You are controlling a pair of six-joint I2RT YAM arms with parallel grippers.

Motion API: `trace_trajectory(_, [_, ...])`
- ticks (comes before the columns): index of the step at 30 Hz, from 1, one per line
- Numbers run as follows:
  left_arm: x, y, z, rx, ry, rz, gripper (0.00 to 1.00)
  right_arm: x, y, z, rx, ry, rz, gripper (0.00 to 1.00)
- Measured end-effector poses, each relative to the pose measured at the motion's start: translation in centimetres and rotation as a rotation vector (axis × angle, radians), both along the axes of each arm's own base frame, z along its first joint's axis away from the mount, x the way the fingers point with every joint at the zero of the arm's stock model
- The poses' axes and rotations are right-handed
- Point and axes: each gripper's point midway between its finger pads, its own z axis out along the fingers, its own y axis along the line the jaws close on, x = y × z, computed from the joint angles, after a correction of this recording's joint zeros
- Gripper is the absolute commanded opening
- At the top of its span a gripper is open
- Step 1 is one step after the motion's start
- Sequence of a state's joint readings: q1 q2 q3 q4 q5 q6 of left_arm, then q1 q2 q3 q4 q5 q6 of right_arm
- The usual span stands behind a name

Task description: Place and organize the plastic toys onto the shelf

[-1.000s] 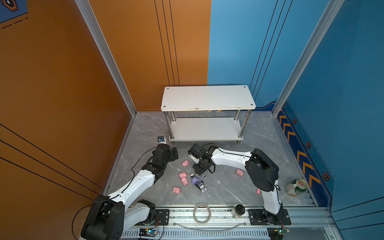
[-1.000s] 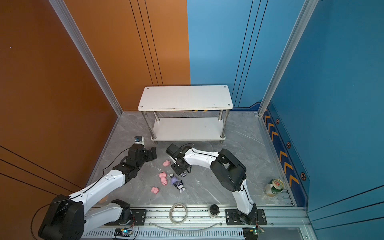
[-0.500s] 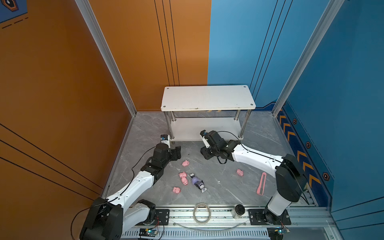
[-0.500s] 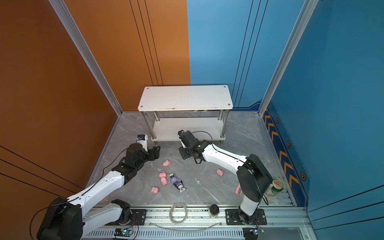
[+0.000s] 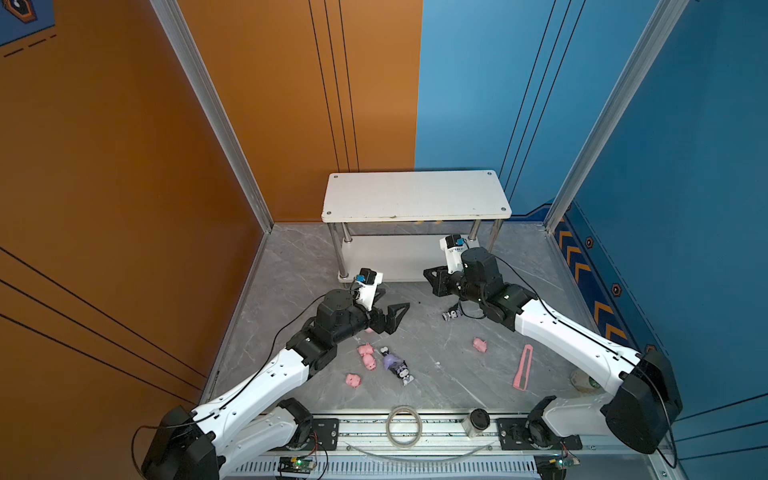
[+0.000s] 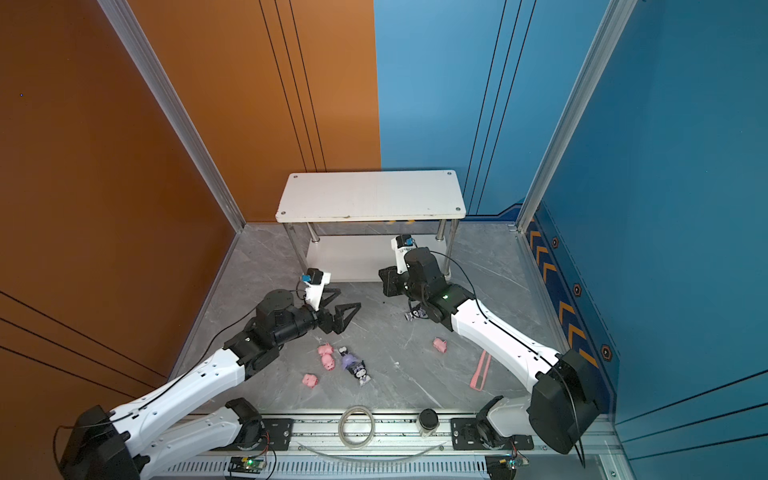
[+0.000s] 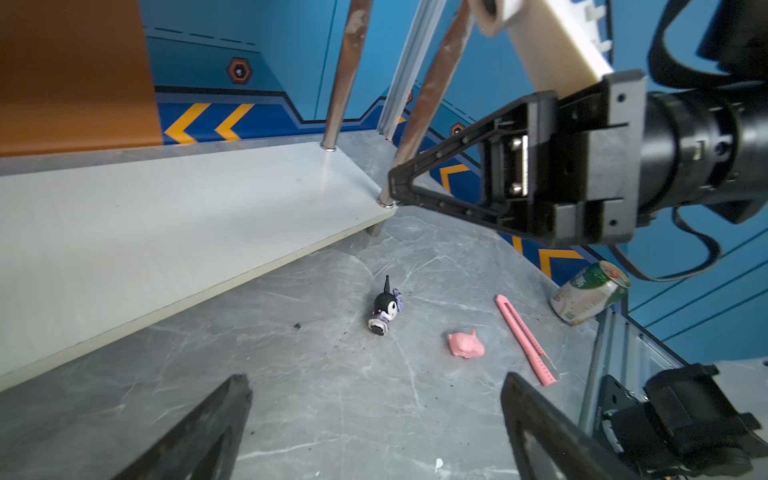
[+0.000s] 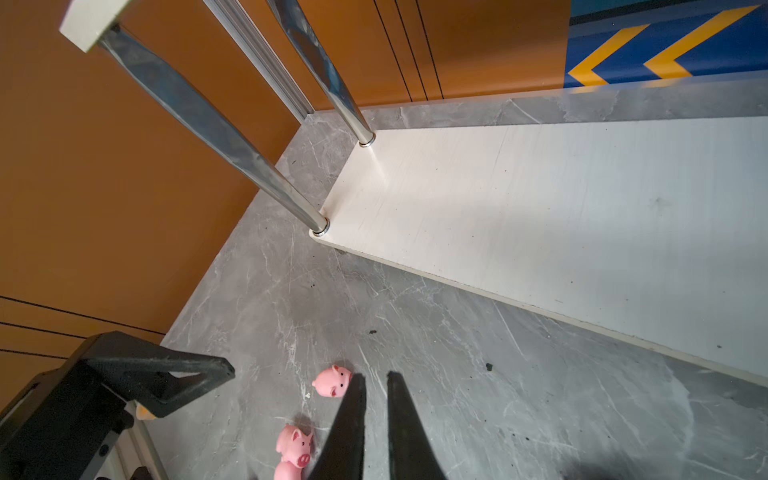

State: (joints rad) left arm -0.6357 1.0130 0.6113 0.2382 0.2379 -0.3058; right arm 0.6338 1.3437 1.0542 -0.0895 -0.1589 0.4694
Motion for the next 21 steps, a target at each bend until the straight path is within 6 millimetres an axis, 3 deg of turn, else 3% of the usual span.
trace_trajectory(4, [0.6,-0.9,-1.7,0.034,0.039,-0.007,0.95,-0.6,-1.4,-1.0,-0.042,0.019,-0.041,0.16])
trace_trajectory(10, [2.0,-2.8,-5.1,0.105,0.126,-0.022,0.88,-1.5,-5.3,-8.0,-0.243,0.176,-0.141,0.23])
trace_trajectory(13, [2.2,-5.2,-6.0,0.139,0.140,-0.066,0.80,-1.4,-8.1,-11.8,-0.302,0.288,-0.205,0.26])
trace_trajectory(16, [2.4,-8.1,-7.4,0.176,0.154,-0.120,0.78,-1.0,-10.8,-15.0,-0.308,0.406,-0.272,0.26])
trace_trajectory(21, [3.1,-12.0,-10.9,0.254,0.187,-0.189,0.79,-1.3,-13.1,-17.0,-0.262,0.506,-0.332,0.34])
